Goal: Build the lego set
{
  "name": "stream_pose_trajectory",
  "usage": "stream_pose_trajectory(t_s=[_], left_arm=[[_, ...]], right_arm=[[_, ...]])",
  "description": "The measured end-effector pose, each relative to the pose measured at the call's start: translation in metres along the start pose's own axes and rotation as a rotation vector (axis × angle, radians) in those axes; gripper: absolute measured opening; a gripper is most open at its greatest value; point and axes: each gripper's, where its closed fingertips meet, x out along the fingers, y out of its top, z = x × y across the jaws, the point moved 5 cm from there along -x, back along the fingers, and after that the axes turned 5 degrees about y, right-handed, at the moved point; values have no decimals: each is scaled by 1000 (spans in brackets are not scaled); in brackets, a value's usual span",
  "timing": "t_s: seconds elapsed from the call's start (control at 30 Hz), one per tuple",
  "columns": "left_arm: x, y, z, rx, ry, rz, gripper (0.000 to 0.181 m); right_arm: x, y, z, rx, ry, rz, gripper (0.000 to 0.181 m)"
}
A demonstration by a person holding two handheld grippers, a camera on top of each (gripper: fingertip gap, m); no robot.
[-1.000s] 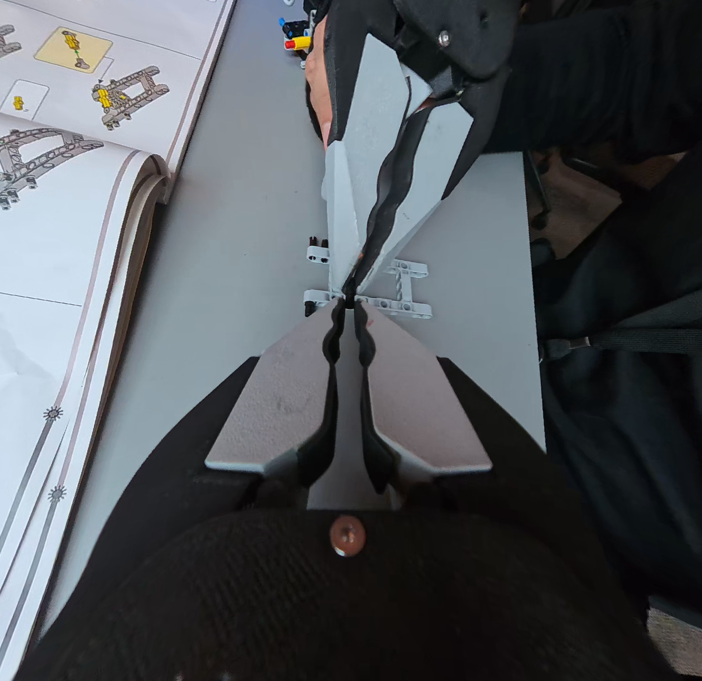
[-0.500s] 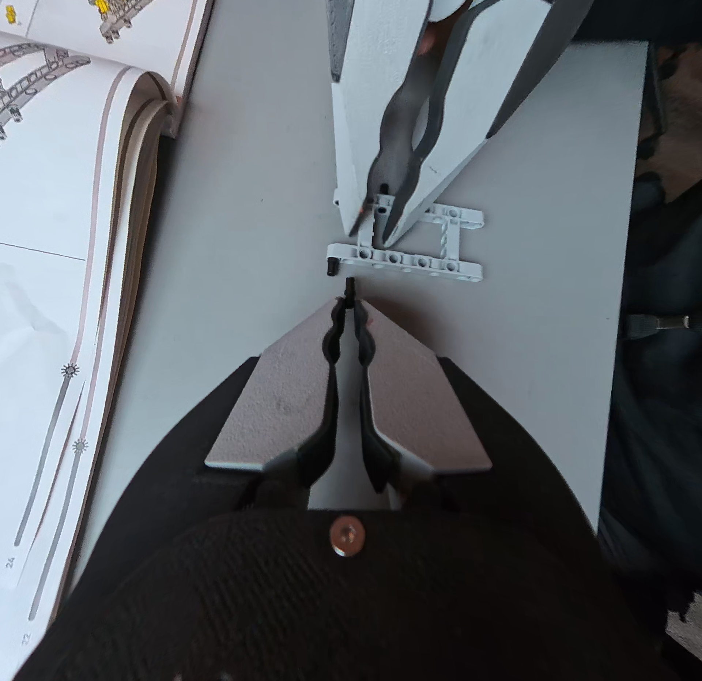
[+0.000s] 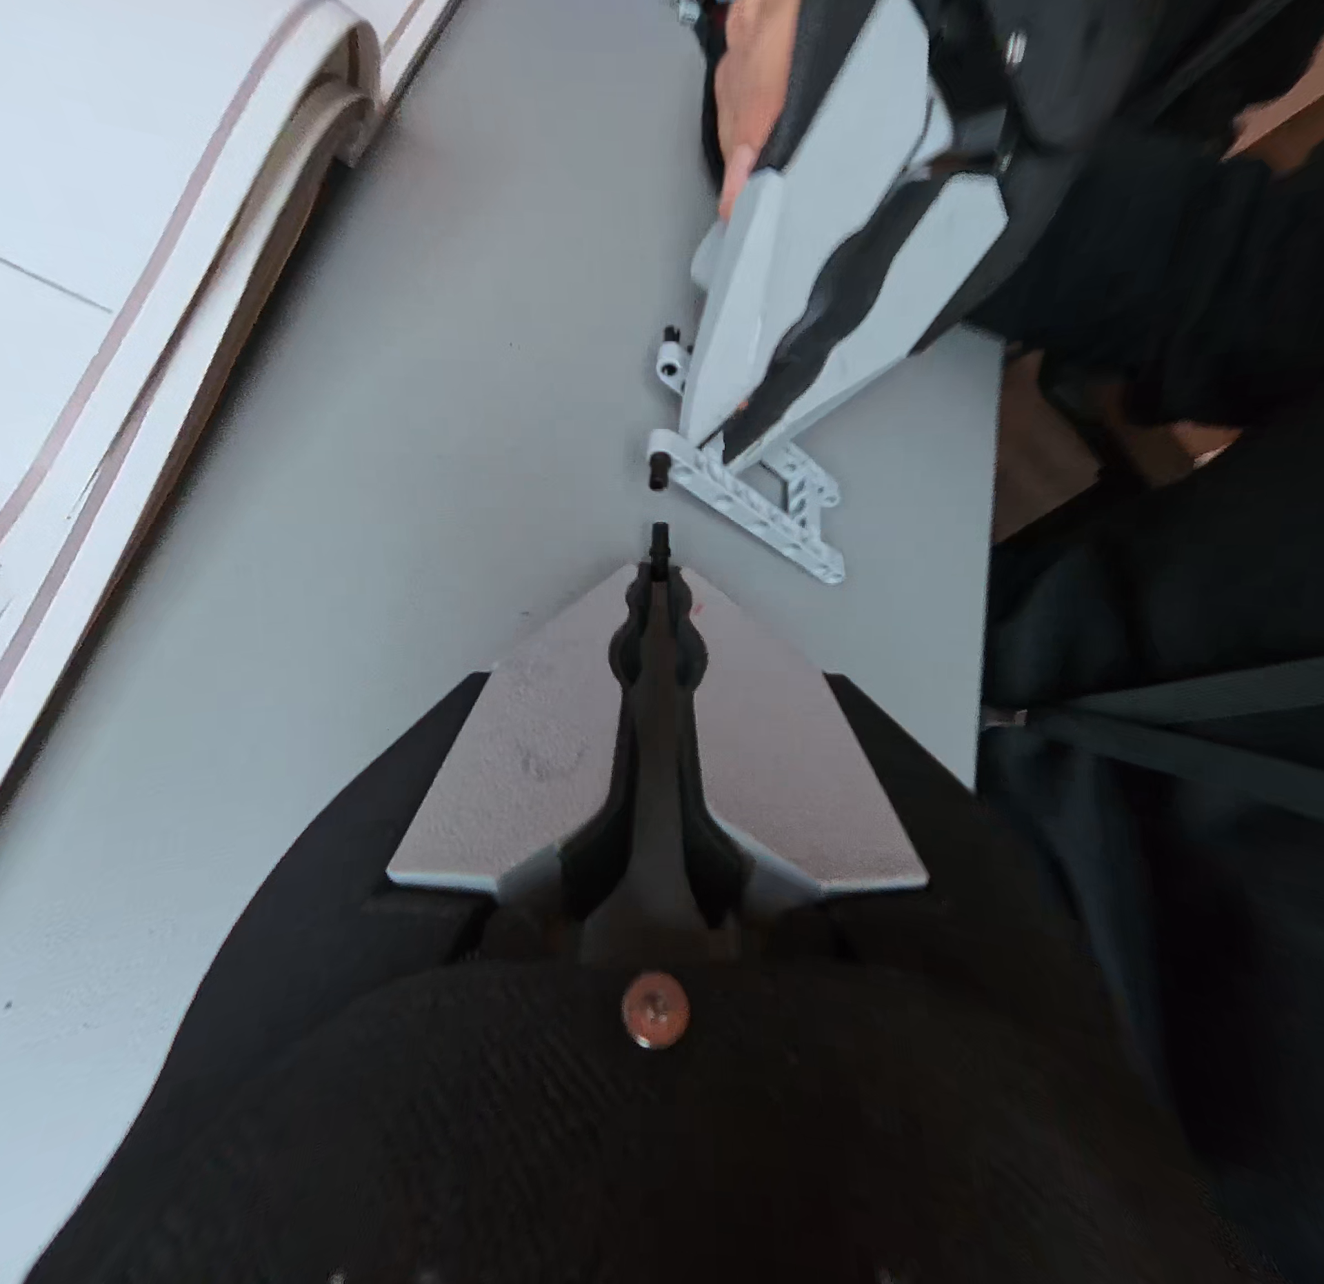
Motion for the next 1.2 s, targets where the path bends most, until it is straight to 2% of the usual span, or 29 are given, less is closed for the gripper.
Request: stream_pose_trajectory(t_s=[0.03,0.13,0.37,0.6,0.93,1.2], left_arm=[[-4,2,0,-37,-43,31,2],[-10,7,4,-128,-185,88,2],[-13,10,8,-224,-341,116,2],[-12,8,6,-266,-369,94,2],[-9,9,2,-318,-388,82,1],[-5,9,2,-372,-407,81,1]], right_arm=[[-1,2,-1,-44,-29,-1,5],[-2,9,-2,-129,-107,-15,5],[-5,21,-8,-314,-213,-49,5],[-1,21,-7,-371,-255,-46,5],[-3,18,-9,-438,-215,2,5],[-3,15,-8,-401,-174,23,5]])
